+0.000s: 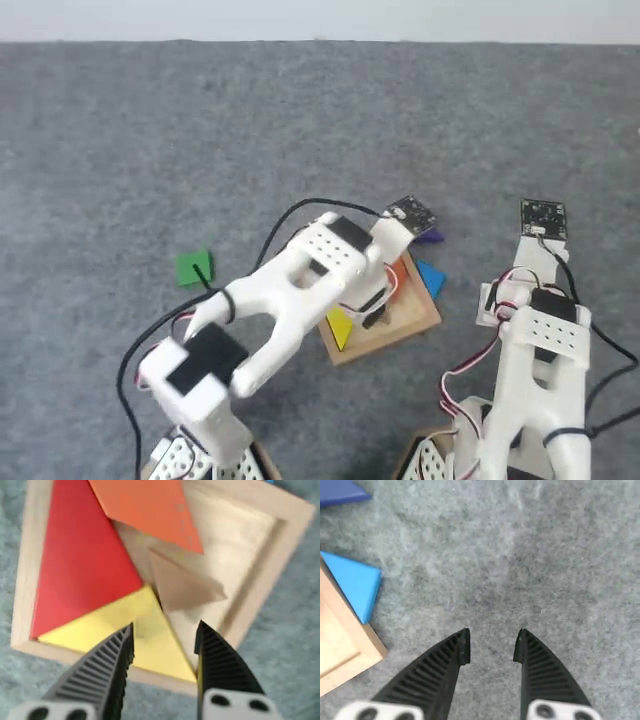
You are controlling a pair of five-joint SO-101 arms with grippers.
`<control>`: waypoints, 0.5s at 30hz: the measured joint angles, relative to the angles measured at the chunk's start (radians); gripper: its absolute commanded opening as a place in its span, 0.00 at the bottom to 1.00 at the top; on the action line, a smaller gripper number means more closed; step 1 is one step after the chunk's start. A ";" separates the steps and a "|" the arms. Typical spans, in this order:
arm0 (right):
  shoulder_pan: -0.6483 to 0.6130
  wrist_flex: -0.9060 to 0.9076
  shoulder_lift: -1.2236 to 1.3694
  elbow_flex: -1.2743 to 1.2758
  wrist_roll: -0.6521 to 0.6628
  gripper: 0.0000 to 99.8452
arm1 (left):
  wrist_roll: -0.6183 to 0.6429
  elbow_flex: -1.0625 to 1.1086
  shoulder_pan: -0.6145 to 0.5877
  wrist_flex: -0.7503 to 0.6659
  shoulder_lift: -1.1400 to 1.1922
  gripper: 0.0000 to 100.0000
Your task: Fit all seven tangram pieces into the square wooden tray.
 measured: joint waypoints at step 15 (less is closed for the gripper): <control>-0.006 0.000 0.000 0.000 0.000 0.18 | -0.023 -0.287 -0.078 0.002 0.215 0.19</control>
